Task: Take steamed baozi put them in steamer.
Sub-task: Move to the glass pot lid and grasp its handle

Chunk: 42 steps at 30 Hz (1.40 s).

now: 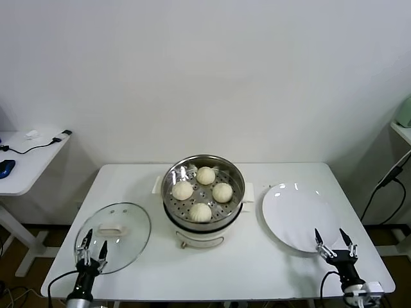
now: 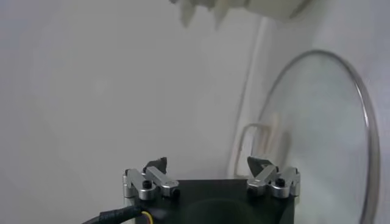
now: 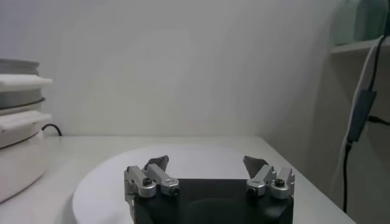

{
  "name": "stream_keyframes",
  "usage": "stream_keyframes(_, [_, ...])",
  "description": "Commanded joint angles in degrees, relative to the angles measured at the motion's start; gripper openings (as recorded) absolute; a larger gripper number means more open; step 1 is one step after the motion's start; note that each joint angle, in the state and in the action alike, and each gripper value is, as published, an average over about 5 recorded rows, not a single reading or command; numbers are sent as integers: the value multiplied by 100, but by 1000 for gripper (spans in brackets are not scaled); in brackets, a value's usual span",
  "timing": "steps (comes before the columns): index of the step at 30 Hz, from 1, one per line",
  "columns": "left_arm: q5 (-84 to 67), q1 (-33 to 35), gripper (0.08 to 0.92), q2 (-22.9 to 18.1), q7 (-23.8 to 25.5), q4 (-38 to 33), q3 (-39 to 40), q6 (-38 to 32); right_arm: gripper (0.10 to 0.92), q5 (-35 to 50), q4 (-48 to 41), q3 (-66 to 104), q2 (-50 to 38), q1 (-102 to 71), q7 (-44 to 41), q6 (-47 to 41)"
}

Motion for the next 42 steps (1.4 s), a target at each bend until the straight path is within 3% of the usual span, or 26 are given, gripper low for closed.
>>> stream_keyframes(1, [850,-414,823,71,-65,444,40,377,823,-104,-47,67,158,-176,30,86])
stream_keyframes(11, [937,-716,823,-80,191,439,138,513,823,-106,-251,35,149,-121,9,175])
stream_keyframes(30, [1106,-1121,810,-91,61,978,165,620,823,-115,-291,41,203,-131,-4,231])
stream_keyframes(42, [1339,-1174,489,-38,-64,1353,174,576,823,-135,-249,67,287,-111,-15,222])
